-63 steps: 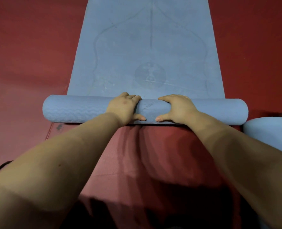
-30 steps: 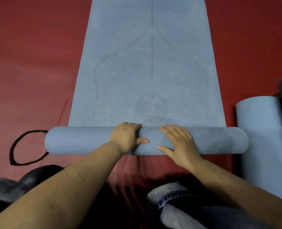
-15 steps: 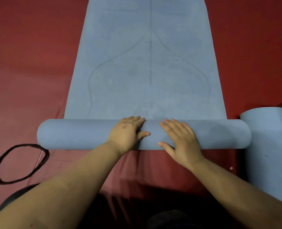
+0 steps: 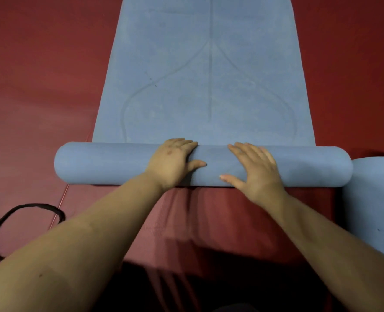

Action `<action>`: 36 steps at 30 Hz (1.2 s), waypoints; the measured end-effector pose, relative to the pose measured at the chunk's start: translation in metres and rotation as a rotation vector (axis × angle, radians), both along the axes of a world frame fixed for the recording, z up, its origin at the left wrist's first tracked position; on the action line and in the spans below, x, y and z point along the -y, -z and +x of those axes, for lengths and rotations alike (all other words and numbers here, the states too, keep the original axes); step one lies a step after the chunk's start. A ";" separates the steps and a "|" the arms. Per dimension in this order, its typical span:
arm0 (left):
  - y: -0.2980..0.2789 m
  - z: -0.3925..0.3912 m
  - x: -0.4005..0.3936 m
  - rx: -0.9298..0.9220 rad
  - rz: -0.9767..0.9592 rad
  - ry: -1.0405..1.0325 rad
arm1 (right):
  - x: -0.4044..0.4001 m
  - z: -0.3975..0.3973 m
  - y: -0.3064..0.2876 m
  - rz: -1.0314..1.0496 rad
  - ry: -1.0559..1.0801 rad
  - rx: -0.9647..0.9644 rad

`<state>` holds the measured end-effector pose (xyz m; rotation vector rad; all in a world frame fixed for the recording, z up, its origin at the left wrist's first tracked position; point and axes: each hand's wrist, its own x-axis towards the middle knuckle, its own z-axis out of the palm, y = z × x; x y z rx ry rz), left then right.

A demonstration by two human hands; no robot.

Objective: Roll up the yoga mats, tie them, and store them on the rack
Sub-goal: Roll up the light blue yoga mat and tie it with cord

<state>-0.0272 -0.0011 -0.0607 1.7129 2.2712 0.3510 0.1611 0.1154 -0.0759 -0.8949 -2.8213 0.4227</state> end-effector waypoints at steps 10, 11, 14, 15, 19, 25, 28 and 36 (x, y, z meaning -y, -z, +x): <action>0.003 -0.022 -0.037 0.090 -0.049 -0.027 | -0.007 -0.020 0.014 0.076 0.088 -0.045; 0.003 -0.027 -0.045 0.114 -0.101 -0.033 | -0.008 -0.021 0.016 0.090 0.090 -0.039; 0.001 -0.027 -0.046 0.050 -0.062 -0.084 | -0.032 -0.040 0.004 0.027 0.069 -0.003; 0.005 -0.021 -0.040 -0.022 -0.001 -0.100 | -0.044 -0.047 -0.003 -0.036 0.055 0.043; 0.022 -0.010 -0.027 -0.100 0.096 -0.093 | -0.072 -0.065 -0.015 -0.188 0.022 0.162; -0.001 -0.028 -0.050 -0.019 -0.146 0.010 | -0.068 -0.056 -0.018 -0.112 -0.077 0.287; -0.009 -0.030 -0.057 -0.027 -0.178 0.002 | -0.071 -0.063 -0.025 -0.101 -0.073 0.301; -0.015 -0.014 -0.028 -0.102 -0.178 0.045 | -0.038 -0.044 -0.032 -0.155 -0.035 0.295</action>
